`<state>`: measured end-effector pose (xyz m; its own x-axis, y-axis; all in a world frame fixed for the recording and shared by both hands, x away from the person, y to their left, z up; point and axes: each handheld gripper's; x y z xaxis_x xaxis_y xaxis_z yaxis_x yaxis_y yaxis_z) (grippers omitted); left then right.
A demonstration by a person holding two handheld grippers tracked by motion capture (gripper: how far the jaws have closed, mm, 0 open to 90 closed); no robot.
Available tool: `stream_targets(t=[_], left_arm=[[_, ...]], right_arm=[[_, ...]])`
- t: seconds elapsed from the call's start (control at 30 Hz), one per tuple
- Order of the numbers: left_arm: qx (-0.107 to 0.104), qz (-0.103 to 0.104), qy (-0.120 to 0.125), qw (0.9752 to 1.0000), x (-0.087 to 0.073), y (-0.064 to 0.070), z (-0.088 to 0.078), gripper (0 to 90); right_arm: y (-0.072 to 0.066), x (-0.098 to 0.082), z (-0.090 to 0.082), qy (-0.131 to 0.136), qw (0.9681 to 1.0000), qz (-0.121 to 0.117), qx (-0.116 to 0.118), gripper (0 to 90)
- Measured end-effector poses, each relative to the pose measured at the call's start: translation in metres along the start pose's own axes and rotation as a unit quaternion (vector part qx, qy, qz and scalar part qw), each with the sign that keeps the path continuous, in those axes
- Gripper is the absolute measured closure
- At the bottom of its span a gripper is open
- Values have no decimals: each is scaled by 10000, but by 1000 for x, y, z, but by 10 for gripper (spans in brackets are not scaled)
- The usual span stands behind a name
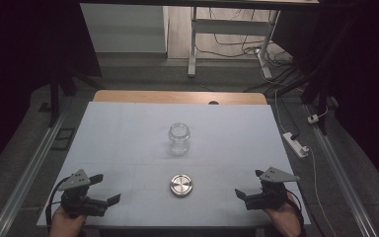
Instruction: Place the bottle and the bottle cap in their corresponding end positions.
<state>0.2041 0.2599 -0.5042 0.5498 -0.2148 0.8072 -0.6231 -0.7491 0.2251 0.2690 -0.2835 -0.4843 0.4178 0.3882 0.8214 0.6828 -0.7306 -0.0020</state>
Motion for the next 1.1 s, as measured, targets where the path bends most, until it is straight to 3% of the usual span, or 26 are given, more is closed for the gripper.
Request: stream_targets(t=[0.43,0.83,1.1], left_arm=[[272,-148,-167,9994,-18,-4,-11,0],[542,-239,-487,9971,-31,-6,-13,0],[545,-381,-492,9966,-32,-8,-14,0]], right_arm=[[14,-19,-20,-118,9990,307,-288,0],[15,-31,-29,-377,9978,429,-351,0],[16,-34,-33,-432,9973,449,-399,0]])
Point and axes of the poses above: each handheld gripper's, and its own axes: z roughly forward along the jaws, x roughly out of its top, y roughly to its right, and after that the axes turned 1 degree about y, right-handed
